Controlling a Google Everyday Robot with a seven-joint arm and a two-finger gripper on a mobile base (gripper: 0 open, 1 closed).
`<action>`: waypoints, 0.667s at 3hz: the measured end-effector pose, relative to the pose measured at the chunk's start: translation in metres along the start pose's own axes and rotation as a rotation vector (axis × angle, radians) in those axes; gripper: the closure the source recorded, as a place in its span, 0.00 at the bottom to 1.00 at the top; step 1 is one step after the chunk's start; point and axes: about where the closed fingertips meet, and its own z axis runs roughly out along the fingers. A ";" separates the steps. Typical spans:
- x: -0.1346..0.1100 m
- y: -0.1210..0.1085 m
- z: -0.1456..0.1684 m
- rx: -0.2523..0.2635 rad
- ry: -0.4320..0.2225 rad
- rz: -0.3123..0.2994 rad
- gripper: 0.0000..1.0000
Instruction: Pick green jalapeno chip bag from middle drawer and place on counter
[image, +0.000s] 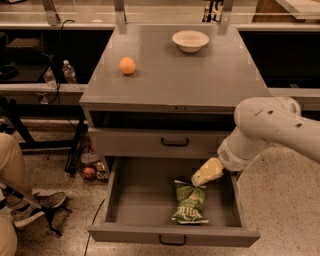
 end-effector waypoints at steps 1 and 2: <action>-0.010 0.000 0.054 -0.043 -0.030 0.084 0.00; -0.017 -0.006 0.103 -0.044 -0.061 0.150 0.00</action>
Offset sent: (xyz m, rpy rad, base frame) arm 0.0502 0.0136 -0.1678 0.0700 -0.0639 -0.2583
